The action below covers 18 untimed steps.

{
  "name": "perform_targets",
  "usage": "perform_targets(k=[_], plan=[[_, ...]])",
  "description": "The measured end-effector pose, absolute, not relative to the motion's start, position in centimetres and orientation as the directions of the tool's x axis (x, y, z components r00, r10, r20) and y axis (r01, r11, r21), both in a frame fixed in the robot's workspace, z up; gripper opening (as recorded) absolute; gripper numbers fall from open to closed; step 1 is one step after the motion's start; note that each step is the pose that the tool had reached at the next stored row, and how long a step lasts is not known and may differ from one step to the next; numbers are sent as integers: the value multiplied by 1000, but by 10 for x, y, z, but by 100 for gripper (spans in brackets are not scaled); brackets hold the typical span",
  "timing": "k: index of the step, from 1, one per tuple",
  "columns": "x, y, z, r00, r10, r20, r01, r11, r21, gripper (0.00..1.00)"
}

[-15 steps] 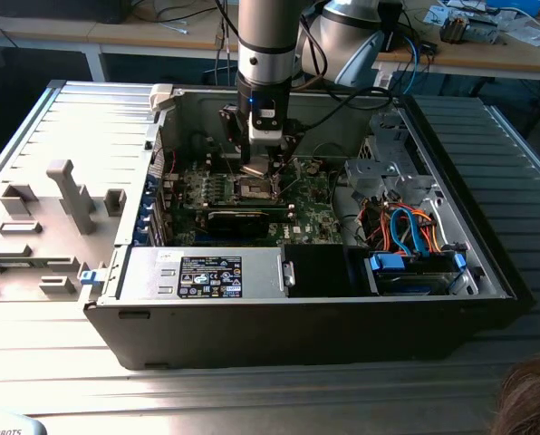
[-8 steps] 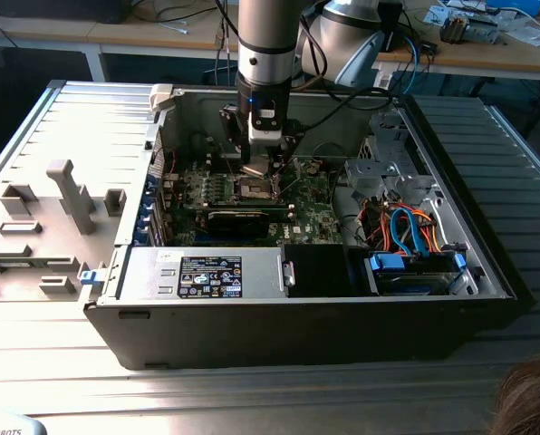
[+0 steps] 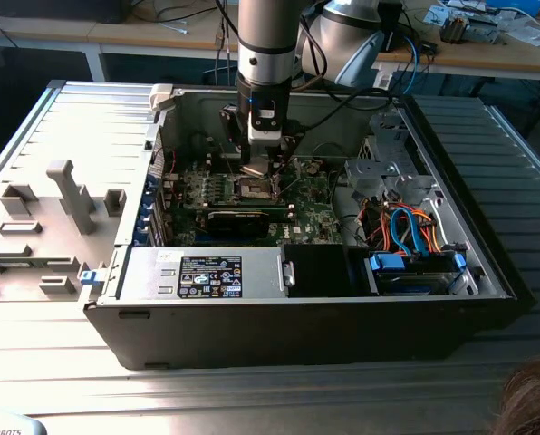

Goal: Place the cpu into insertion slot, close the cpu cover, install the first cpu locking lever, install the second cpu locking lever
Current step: 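Place the cpu into insertion slot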

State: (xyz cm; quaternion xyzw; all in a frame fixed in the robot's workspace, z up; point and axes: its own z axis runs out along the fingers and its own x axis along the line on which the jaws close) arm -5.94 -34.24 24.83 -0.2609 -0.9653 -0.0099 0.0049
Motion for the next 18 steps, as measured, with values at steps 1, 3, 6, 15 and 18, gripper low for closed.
perform_targets(k=[1,3,6,15,18], plan=[[-59,-342,248,-863,505,15,505,863,17,55],[-59,-342,248,-863,506,15,506,862,17,55],[-59,-342,248,-861,508,15,508,861,17,55],[-59,-342,248,-858,513,14,514,858,16,55],[-59,-342,248,-857,514,14,515,857,16,55]])
